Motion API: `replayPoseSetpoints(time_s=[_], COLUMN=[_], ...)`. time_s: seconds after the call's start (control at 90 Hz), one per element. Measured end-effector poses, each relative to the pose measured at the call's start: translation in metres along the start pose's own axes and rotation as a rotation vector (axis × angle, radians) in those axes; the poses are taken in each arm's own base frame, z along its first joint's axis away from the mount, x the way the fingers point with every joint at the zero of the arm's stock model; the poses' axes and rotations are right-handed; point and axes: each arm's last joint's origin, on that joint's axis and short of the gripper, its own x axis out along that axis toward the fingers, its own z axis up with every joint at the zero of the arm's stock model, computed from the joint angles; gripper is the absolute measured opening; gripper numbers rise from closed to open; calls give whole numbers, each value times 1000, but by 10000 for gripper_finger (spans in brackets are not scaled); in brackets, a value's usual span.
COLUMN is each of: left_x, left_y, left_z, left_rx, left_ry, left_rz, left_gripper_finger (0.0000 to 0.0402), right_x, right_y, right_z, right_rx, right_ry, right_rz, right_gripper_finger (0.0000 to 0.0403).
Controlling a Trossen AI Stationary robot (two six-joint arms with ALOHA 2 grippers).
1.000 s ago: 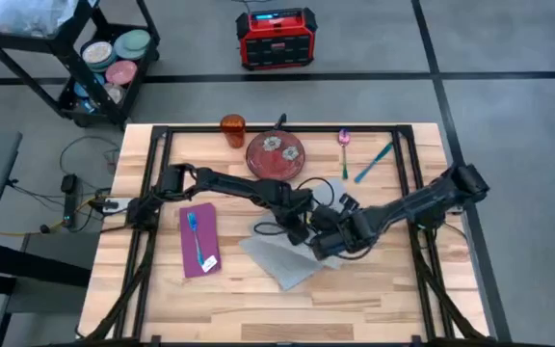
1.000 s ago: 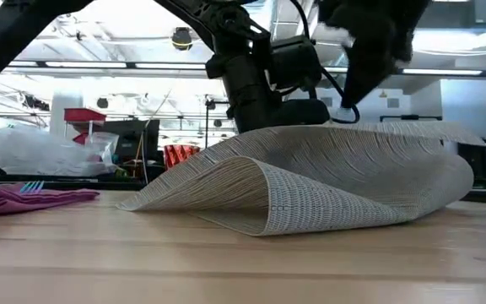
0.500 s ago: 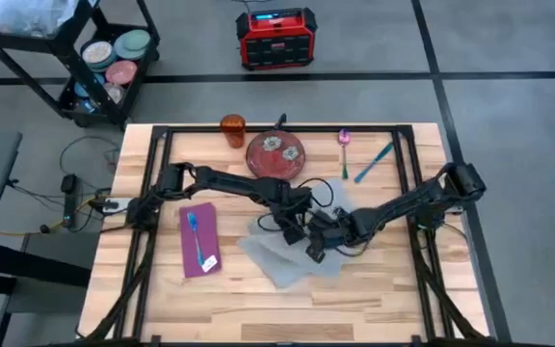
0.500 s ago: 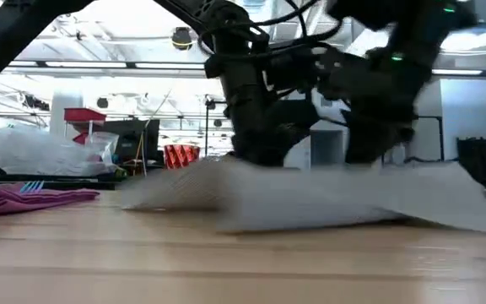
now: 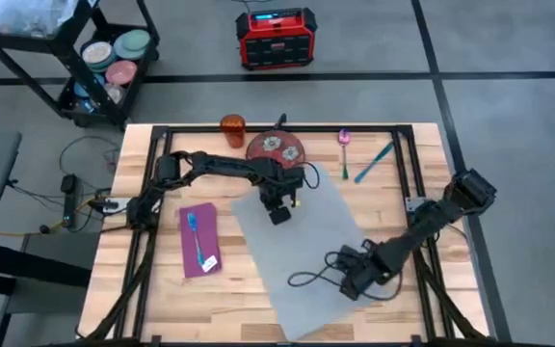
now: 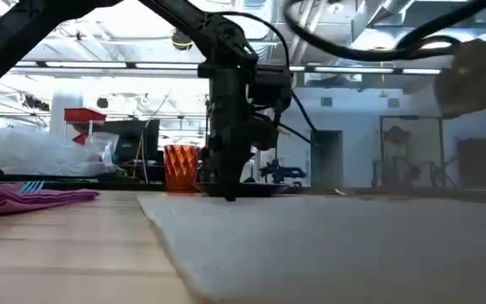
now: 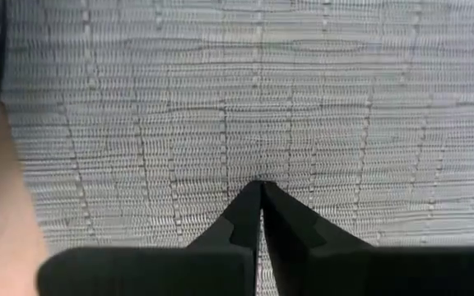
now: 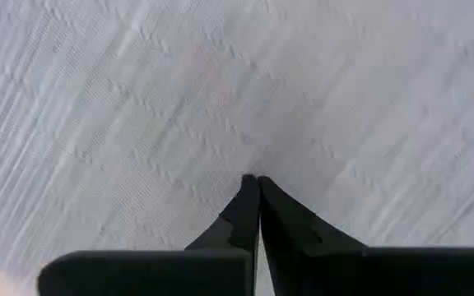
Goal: Set table place
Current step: Prepare the gray placemat
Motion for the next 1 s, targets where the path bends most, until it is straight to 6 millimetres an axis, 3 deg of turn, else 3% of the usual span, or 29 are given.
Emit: replayPoseSetpoints(time_s=[0.122, 0.278, 0.478, 0.778, 0.878, 1.0], left_x=[-2, -5, -10, -41, -54, -61], left_y=[0, -14, -48, -99, -106, -92], left_z=[0, -2, -10, -30, -37, -31], left_rx=[-50, -92, -55, 115, 203, 209], left_ry=[5, 45, 115, 160, 112, 35], left_rz=[-52, -190, -324, -445, -426, -323], left_gripper_finger=[0, 0, 0, 0, 0, 0], right_x=[-2, -3, -2, 6, 1, -24], right_y=[-7, -14, -22, -44, -45, -34], right_z=[-14, -17, -9, 18, 26, 31], right_rx=[96, 170, 287, 396, 374, 376], right_ry=[57, 116, 205, 232, 176, -53], right_rz=[-92, -157, -210, -257, -236, -157], right_gripper_finger=[0, 0, 0, 0, 0, 0])
